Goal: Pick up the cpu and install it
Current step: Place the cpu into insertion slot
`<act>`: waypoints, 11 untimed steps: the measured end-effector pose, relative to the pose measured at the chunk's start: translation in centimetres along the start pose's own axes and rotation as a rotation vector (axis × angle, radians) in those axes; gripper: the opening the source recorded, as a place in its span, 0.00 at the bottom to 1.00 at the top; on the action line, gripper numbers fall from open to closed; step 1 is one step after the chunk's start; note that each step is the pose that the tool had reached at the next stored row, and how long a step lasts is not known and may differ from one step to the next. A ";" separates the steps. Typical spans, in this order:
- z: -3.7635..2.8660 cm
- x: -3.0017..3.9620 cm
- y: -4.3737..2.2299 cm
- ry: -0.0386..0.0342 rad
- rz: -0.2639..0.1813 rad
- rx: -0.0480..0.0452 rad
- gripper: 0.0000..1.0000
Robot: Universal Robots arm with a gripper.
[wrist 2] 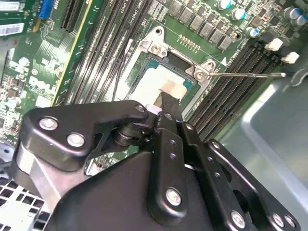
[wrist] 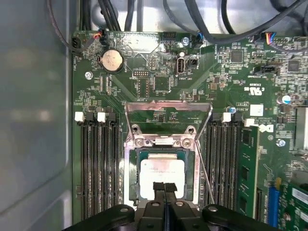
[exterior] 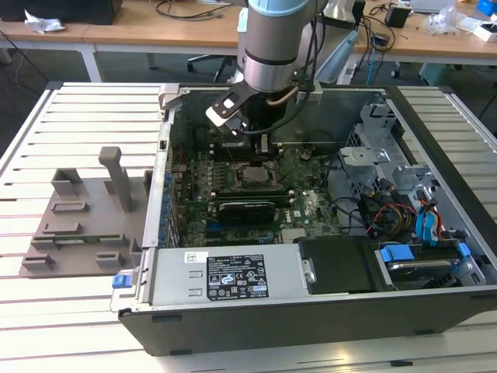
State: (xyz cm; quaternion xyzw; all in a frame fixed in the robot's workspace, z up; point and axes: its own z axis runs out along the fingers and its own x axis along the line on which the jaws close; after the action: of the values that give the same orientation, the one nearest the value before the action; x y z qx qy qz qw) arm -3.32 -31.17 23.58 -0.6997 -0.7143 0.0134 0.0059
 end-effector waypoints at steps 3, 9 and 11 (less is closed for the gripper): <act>-1.65 -0.02 -0.05 0.0001 0.000 0.0000 0.11; -4.10 -0.04 -0.11 0.0000 0.000 0.0000 0.11; -4.89 -0.05 -0.13 0.0000 0.000 0.0000 0.11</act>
State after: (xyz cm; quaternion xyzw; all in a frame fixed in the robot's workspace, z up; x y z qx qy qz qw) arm -3.32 -31.17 28.47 -0.6997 -0.7143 0.0134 0.0060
